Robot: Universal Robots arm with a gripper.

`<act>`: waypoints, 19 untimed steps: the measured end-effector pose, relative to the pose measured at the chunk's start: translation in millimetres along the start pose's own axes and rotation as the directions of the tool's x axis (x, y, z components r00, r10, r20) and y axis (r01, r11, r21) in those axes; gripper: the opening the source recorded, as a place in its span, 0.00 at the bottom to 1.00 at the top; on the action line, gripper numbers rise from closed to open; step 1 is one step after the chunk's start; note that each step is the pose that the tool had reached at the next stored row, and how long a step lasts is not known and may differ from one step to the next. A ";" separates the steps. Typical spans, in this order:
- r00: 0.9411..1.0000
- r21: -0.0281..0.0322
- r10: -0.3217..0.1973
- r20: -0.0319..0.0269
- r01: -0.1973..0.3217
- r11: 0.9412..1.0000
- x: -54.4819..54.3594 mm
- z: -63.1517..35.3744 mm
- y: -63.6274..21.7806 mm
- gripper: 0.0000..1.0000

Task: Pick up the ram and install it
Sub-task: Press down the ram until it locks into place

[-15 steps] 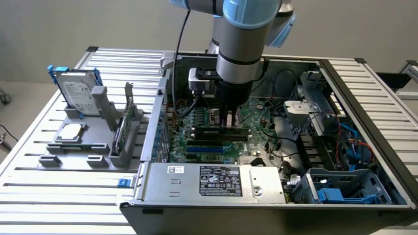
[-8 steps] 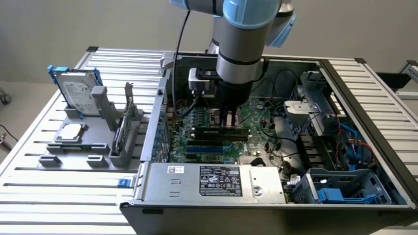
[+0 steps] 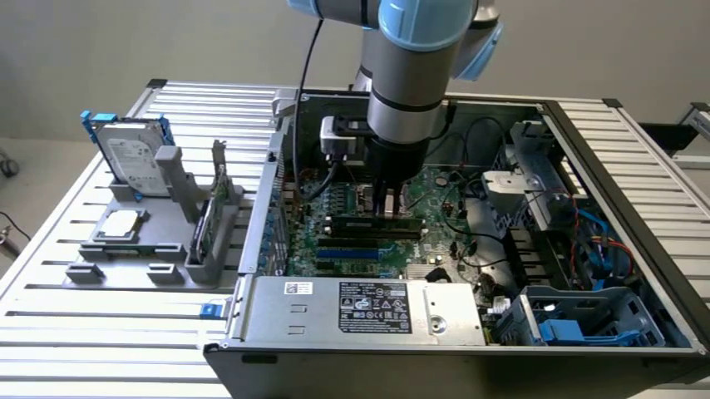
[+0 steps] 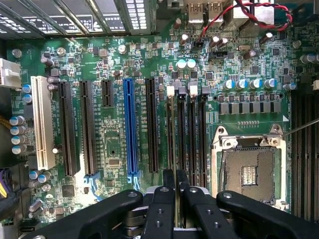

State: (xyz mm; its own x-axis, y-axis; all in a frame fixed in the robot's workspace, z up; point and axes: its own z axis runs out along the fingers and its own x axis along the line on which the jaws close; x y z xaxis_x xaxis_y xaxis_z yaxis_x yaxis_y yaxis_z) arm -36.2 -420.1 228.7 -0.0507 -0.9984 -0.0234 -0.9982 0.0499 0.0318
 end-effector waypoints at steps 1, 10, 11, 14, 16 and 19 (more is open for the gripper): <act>1.000 0.000 0.000 0.000 0.000 1.000 0.0 0.0 -0.2 0.14; 1.000 0.000 0.000 0.001 0.000 1.000 -0.1 0.5 -1.2 0.14; 1.000 0.000 0.000 0.001 0.000 1.000 -0.1 0.8 -1.2 0.14; 1.000 0.000 0.000 0.001 0.000 1.000 0.0 1.5 -1.2 0.14; 1.000 0.000 0.000 0.001 0.000 1.000 0.0 2.0 -1.2 0.14; 1.000 0.000 0.000 0.001 0.000 1.000 0.0 3.0 -1.1 0.14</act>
State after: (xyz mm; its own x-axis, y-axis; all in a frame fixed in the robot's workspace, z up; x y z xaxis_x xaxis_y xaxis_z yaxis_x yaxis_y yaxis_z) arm -35.3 -420.1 225.6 -0.0511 -0.9984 -0.0248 -0.9982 0.0503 0.0319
